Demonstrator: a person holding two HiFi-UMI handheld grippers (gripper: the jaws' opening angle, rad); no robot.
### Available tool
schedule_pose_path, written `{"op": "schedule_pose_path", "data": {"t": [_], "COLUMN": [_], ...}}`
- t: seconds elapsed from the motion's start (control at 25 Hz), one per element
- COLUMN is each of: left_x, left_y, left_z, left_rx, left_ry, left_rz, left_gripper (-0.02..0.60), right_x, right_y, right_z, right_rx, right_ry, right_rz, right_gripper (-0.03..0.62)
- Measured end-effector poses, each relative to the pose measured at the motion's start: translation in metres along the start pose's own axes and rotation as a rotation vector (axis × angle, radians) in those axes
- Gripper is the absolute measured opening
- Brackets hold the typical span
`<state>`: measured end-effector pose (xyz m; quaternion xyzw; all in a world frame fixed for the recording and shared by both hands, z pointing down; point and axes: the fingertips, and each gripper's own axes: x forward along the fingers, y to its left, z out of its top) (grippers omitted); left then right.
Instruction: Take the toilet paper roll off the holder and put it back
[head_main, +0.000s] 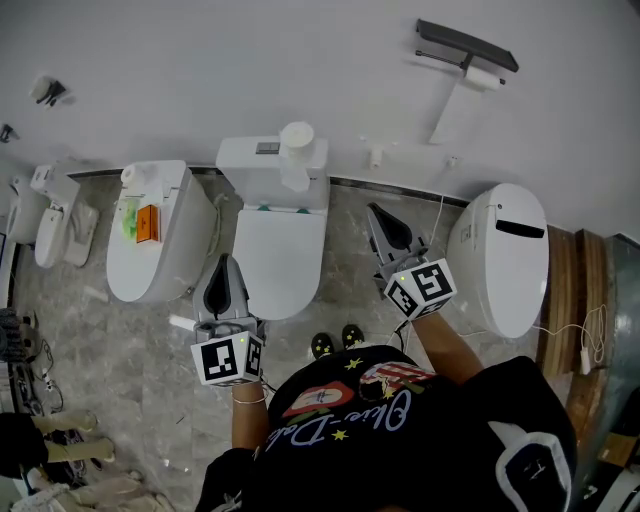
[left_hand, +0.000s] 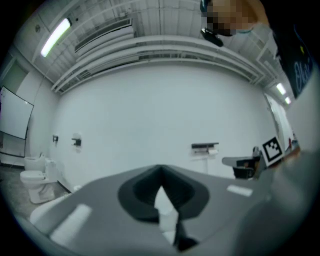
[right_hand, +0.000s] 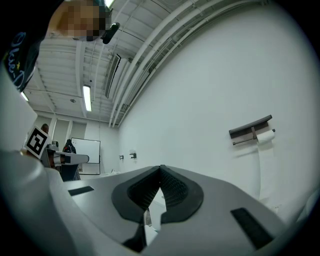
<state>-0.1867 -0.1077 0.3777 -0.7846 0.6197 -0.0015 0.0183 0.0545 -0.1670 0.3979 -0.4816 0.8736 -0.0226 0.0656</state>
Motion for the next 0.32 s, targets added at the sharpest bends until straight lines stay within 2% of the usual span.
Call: {"op": "schedule_pose_path", "data": {"t": [0.32], "left_x": [-0.0039], "left_y": [-0.001], "left_z": [0.0013], "left_rx": [0.003], "left_ry": [-0.001], "left_rz": [0.007], "left_gripper": [-0.002], "right_x": [-0.0033], "right_y": [0.0037], "right_z": [0.003], "right_rx": [-0.009], "right_ry": [-0.005], "right_rz": [0.01], "right_gripper": [0.014]}}
